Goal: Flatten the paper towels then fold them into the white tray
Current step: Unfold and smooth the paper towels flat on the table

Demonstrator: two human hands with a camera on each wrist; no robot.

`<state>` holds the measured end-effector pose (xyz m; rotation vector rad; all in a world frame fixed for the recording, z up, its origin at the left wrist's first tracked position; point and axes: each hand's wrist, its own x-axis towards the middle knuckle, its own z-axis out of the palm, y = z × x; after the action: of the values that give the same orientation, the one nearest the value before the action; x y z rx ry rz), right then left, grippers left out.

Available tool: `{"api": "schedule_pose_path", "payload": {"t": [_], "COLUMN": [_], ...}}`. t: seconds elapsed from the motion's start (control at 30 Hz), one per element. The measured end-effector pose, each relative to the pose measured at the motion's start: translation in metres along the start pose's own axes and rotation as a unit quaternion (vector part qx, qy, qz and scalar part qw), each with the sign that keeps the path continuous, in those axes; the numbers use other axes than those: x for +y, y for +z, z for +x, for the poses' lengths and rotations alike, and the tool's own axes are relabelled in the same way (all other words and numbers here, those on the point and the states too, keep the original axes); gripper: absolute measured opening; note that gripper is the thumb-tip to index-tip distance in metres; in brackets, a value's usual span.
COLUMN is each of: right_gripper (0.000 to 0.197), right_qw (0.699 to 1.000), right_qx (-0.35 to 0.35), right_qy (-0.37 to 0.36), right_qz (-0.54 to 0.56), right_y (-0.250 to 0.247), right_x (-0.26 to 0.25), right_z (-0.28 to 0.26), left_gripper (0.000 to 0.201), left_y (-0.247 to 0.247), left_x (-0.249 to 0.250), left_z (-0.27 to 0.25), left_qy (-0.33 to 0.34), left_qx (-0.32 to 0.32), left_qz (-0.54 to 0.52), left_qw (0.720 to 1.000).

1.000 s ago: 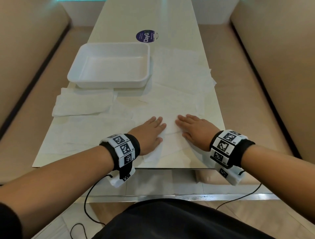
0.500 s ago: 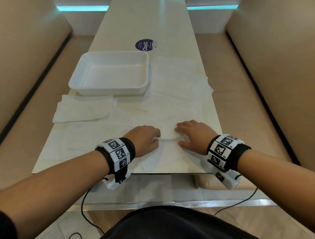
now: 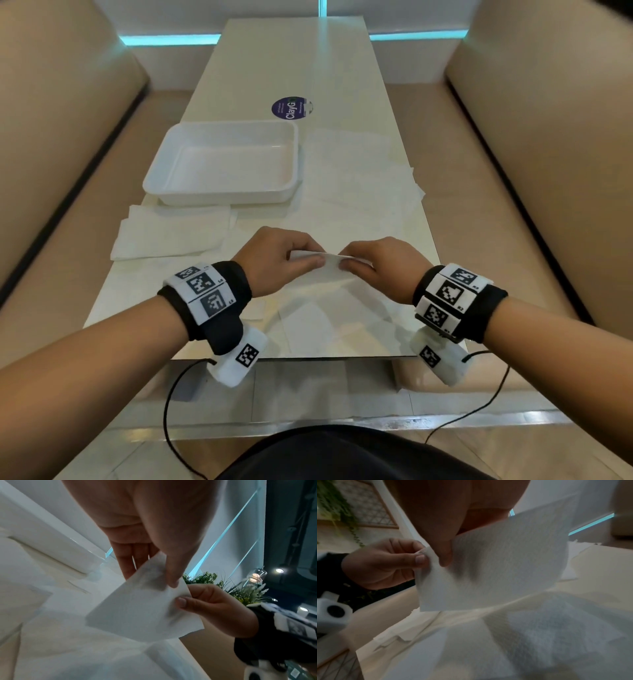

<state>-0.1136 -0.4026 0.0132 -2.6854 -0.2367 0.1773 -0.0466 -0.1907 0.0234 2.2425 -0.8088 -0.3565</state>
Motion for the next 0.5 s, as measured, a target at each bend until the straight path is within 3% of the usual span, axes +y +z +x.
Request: {"api": "schedule_pose_path", "payload": {"t": [0.17, 0.3, 0.5], "right_gripper": [0.036, 0.029, 0.024], "right_qw": [0.999, 1.000, 0.997], "right_qx": [0.008, 0.000, -0.032], "right_qy": [-0.041, -0.013, 0.019], "right_qz": [0.002, 0.023, 0.061], "right_y": [-0.006, -0.010, -0.011], "right_x": [-0.014, -0.011, 0.007], "right_z": [0.003, 0.000, -0.015], "left_gripper": [0.015, 0.021, 0.013], "left_y": [0.006, 0.002, -0.009], "left_x": [0.006, 0.006, 0.000], "left_z": [0.001, 0.000, -0.003], "left_qy": [0.010, -0.009, -0.010], "left_qx": [-0.006, 0.006, 0.027], "left_qz": [0.004, -0.032, -0.083], "left_qw": [1.000, 0.999, 0.996]}}
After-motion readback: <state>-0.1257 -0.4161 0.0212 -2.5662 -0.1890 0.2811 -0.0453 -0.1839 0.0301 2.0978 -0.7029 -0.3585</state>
